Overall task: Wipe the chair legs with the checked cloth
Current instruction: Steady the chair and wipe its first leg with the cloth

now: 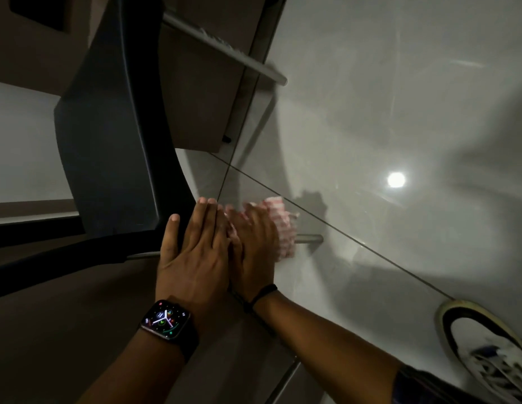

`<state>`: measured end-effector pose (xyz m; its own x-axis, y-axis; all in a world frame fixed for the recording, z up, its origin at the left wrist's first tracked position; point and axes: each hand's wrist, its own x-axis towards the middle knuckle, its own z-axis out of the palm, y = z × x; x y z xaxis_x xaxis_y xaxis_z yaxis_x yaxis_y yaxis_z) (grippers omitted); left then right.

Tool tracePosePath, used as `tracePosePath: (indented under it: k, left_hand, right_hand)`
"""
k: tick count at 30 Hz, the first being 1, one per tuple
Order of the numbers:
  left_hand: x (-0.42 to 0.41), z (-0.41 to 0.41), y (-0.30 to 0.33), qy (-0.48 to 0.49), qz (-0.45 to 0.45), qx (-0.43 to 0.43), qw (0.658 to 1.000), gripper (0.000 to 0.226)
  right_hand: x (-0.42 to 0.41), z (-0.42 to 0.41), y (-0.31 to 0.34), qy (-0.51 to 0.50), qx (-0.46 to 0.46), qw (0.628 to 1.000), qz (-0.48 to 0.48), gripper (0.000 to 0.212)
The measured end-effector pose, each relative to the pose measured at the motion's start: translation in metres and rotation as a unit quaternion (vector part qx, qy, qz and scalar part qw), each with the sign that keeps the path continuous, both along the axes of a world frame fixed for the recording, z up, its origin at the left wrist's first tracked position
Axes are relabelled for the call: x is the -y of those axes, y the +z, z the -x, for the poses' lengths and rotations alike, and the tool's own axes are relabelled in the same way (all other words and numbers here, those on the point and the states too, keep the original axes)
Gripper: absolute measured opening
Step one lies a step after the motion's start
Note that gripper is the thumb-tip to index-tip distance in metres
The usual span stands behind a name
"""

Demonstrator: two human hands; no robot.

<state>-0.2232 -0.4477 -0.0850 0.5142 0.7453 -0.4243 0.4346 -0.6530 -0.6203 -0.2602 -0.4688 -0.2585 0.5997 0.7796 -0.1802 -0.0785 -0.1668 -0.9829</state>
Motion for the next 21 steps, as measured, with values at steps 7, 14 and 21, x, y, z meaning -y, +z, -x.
tracePosePath:
  k: [7,14,21]
  left_hand:
    - [-0.009,0.016,-0.006,-0.046,0.009,0.017,0.999,0.072]
    - [-0.008,0.01,-0.009,-0.013,0.017,-0.003,1.0,0.074]
    - [-0.02,0.013,-0.006,-0.004,0.053,0.014,0.999,0.071]
  right_hand:
    - [0.029,-0.024,-0.108,0.07,-0.153,0.971,0.169,0.072]
    - [0.024,-0.003,-0.046,0.002,-0.123,0.992,0.016,0.036]
    - [-0.009,-0.006,-0.032,-0.053,0.055,0.994,-0.073,0.029]
